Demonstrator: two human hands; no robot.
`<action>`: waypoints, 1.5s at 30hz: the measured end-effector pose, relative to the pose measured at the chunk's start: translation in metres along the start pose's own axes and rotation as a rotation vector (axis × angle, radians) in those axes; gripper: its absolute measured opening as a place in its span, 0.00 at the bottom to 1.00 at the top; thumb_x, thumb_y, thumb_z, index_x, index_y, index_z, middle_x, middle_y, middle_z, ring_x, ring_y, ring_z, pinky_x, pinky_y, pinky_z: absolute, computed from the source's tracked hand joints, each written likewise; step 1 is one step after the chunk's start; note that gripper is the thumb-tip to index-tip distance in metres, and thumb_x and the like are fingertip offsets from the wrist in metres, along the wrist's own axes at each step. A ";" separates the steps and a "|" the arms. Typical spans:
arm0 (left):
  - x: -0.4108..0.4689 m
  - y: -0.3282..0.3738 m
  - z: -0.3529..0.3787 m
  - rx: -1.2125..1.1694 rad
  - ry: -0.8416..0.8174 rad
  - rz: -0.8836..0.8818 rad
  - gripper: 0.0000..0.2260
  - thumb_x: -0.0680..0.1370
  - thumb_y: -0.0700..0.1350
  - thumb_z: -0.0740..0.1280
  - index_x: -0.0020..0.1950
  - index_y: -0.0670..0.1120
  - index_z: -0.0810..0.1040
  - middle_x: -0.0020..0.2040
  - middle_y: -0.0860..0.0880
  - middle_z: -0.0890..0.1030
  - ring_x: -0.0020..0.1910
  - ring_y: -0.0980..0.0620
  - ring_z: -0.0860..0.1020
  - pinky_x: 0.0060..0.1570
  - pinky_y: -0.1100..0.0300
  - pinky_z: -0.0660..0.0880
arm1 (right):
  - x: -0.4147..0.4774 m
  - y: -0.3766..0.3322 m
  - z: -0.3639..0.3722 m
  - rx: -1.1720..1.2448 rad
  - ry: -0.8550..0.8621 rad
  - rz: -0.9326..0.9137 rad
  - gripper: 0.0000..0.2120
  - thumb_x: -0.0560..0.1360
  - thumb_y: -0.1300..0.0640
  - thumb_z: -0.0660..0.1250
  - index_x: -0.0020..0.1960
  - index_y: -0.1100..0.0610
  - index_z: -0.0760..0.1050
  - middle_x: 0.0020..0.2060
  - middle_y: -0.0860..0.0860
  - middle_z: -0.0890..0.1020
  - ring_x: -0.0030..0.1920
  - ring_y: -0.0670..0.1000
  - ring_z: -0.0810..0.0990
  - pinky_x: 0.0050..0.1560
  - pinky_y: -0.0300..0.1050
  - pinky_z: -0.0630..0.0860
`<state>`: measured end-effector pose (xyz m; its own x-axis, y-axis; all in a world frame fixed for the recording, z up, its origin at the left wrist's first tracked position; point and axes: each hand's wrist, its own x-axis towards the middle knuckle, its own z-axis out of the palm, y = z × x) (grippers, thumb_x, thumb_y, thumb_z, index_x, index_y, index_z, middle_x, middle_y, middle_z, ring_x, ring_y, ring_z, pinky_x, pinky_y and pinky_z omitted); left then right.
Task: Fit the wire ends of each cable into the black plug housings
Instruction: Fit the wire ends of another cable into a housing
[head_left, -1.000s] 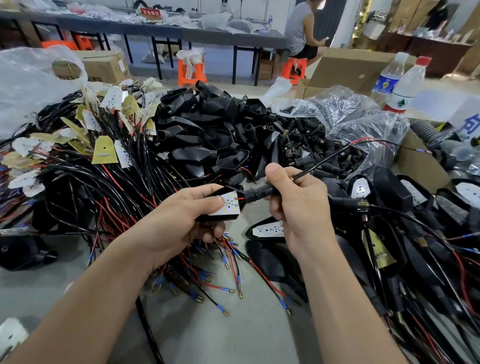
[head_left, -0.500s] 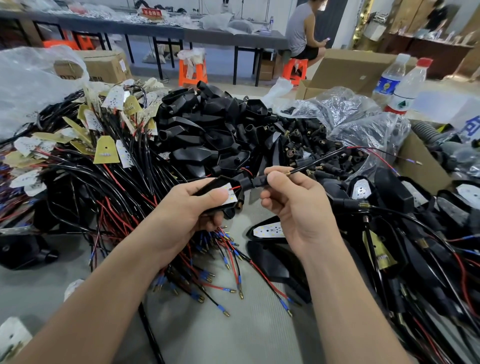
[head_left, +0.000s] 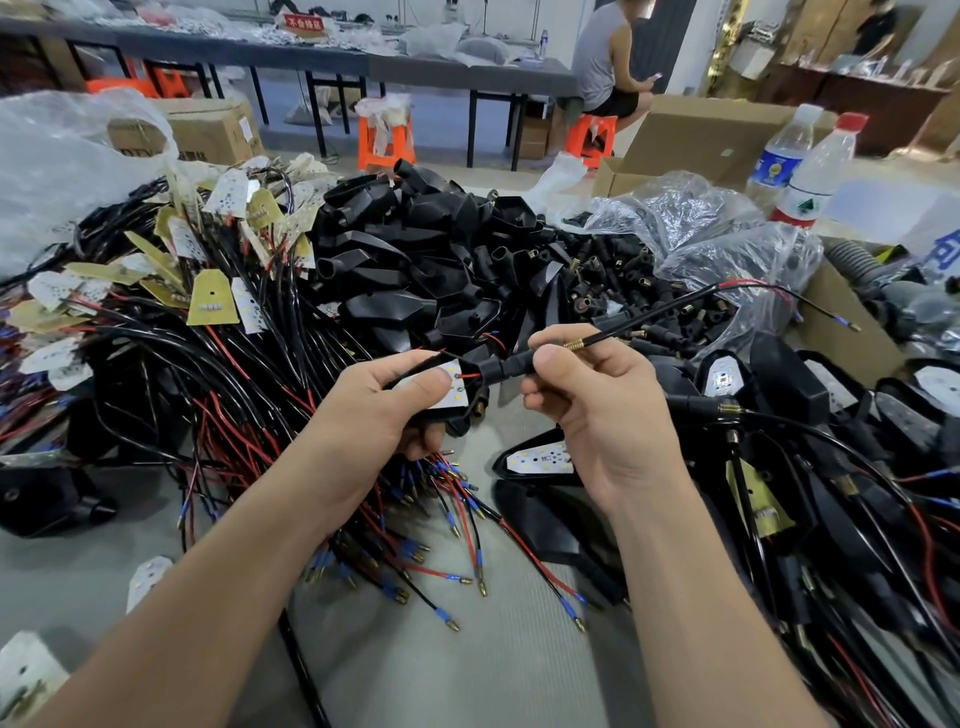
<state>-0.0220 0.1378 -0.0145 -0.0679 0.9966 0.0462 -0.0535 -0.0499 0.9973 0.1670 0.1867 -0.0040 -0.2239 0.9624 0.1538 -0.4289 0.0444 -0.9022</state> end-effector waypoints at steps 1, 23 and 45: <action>0.000 -0.001 0.000 0.023 0.006 0.001 0.11 0.84 0.41 0.65 0.51 0.49 0.87 0.36 0.49 0.80 0.30 0.55 0.74 0.28 0.66 0.70 | 0.000 0.000 -0.001 0.010 -0.010 0.001 0.05 0.69 0.64 0.72 0.42 0.57 0.85 0.34 0.53 0.82 0.33 0.51 0.81 0.35 0.40 0.79; 0.001 -0.003 -0.001 -0.028 -0.130 -0.003 0.11 0.78 0.47 0.66 0.56 0.49 0.86 0.39 0.51 0.78 0.35 0.55 0.72 0.36 0.67 0.73 | -0.004 -0.010 -0.003 -0.007 -0.013 0.097 0.05 0.77 0.68 0.69 0.47 0.61 0.83 0.35 0.53 0.82 0.34 0.49 0.81 0.38 0.39 0.80; 0.000 0.007 0.005 -0.347 0.065 -0.098 0.10 0.84 0.36 0.61 0.57 0.39 0.82 0.44 0.43 0.87 0.37 0.52 0.85 0.36 0.64 0.80 | -0.013 -0.024 0.013 -0.893 0.593 -0.218 0.18 0.70 0.38 0.72 0.31 0.51 0.80 0.24 0.41 0.79 0.25 0.43 0.75 0.37 0.34 0.71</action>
<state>-0.0173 0.1378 -0.0068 -0.1085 0.9921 -0.0632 -0.3965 0.0151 0.9179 0.1692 0.1697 0.0207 0.3392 0.8760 0.3429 0.4349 0.1772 -0.8829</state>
